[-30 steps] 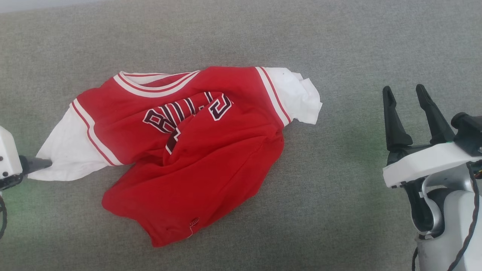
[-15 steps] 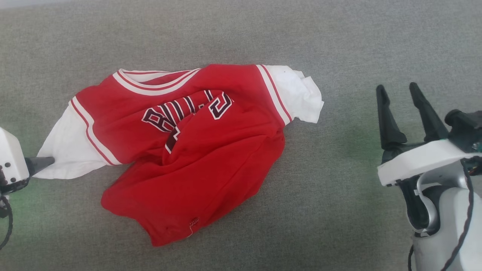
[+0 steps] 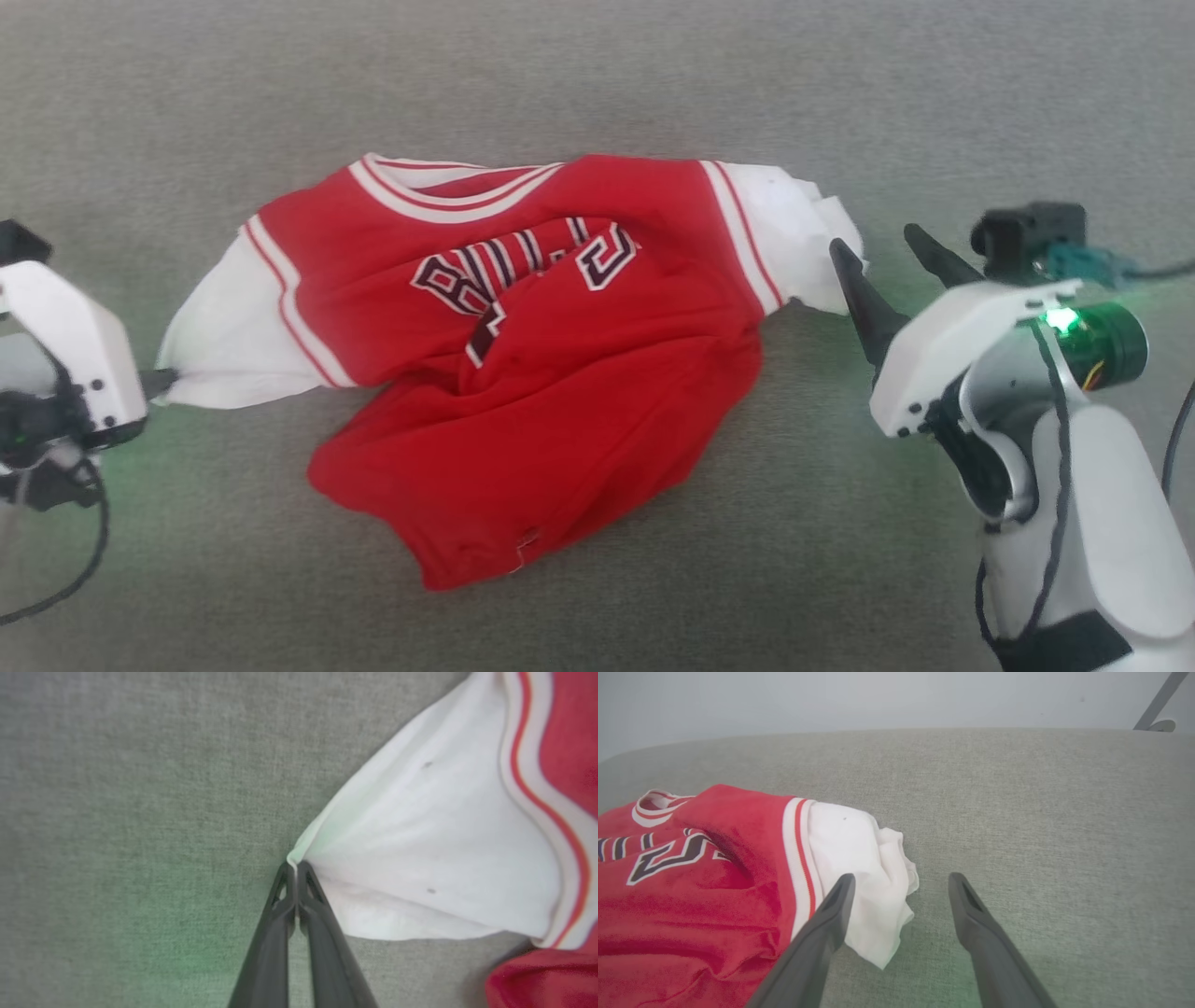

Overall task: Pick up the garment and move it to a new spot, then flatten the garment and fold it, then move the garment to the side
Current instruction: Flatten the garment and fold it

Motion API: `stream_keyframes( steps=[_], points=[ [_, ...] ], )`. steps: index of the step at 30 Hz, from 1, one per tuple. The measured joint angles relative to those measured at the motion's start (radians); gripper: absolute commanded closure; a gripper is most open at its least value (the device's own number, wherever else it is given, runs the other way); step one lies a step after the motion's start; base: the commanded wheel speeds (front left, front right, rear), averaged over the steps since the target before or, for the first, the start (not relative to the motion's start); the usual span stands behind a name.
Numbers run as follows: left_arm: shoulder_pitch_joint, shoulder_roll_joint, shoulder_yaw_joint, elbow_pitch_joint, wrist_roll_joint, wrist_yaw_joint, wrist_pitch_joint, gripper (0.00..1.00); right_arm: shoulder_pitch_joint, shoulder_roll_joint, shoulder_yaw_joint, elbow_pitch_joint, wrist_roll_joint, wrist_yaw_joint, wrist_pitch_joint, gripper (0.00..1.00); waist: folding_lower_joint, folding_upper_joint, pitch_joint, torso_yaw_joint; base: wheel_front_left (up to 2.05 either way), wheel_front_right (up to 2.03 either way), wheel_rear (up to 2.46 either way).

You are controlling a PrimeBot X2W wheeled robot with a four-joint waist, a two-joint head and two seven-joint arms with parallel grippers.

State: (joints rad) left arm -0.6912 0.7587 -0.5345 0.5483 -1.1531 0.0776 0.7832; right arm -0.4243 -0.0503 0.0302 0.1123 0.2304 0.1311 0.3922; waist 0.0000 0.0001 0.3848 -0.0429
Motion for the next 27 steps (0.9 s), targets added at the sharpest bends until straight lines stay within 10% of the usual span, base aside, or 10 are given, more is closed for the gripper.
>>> stream_keyframes(
  steps=[16, 17, 18, 27],
  points=[
    [-0.088, -0.129, -0.038, 0.109, 0.022, -0.104, -0.048, 1.0, -0.205, -0.004, -0.072, 0.241, -0.057, 0.0, 0.475, 0.0, 0.0, 0.0, 0.01, 0.113, 0.0, 0.0, 0.0],
    [-0.092, -0.132, -0.038, 0.119, 0.022, -0.109, -0.053, 1.0, -0.216, -0.004, -0.076, 0.253, -0.055, 0.0, 0.487, 0.65, 0.0, 0.0, 0.01, 0.116, 0.0, 0.0, 0.0],
    [-0.096, -0.137, -0.038, 0.129, 0.022, -0.114, -0.055, 1.0, -0.225, -0.004, -0.087, 0.263, -0.055, 0.0, 0.494, 1.0, 0.0, 0.0, 0.01, 0.118, 0.0, 0.0, 0.0],
    [-0.179, -0.149, -0.024, 0.183, 0.029, -0.132, -0.108, 1.0, -0.303, 0.0, -0.128, 0.284, -0.044, 0.0, 0.451, 1.0, 0.0001, -0.0001, -0.028, 0.116, 0.0, 0.0, 0.0]
  ],
)
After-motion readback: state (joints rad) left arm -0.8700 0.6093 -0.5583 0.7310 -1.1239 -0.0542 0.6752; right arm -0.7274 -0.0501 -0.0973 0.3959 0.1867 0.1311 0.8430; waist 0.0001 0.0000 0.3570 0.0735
